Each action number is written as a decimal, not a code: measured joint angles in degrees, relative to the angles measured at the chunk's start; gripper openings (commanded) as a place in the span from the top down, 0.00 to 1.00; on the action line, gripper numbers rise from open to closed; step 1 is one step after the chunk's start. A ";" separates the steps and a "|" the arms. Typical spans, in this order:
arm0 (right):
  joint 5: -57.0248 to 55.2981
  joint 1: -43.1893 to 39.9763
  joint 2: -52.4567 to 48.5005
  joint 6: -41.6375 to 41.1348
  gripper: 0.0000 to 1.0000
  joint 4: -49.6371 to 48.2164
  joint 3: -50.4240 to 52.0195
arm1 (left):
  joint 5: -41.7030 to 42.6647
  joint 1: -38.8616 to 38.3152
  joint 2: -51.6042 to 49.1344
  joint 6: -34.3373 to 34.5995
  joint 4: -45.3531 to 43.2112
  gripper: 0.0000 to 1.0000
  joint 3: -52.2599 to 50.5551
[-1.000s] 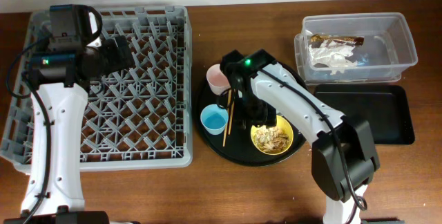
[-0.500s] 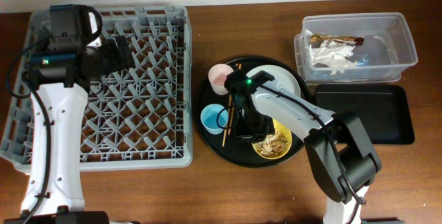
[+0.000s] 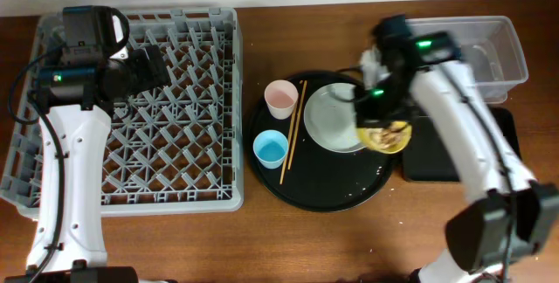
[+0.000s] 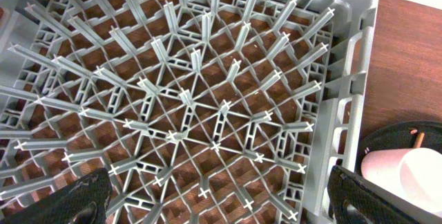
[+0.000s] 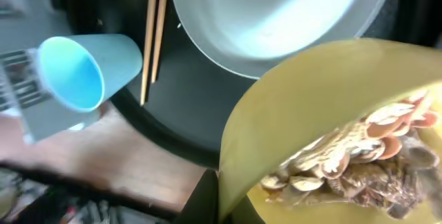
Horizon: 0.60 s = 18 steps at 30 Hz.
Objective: Sort waste into correct bins and load items into the dishwasher rack
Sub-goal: 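Grasp the yellow bowl rim with the right gripper and lift, then tip the yellow bowl over the black tray to dump food scraps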
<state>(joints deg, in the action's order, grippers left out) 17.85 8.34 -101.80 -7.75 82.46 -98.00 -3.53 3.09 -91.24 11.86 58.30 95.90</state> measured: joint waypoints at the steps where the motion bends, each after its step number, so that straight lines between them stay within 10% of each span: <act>1: 2.58 -4.13 0.17 3.41 0.96 0.83 0.00 | 0.02 0.00 0.00 0.00 0.00 0.00 0.00; 12: 31.63 -35.15 0.17 38.71 0.96 -1.73 10.56 | 0.00 0.00 -0.02 0.00 -0.04 0.00 0.00; 18: 43.04 -43.47 -0.04 43.74 0.96 -16.17 24.96 | 0.00 0.00 -0.02 0.00 -0.09 0.01 0.00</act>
<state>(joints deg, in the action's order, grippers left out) 60.88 -35.14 -101.84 35.99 66.28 -73.03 -3.53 3.09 -91.26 11.86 58.22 95.90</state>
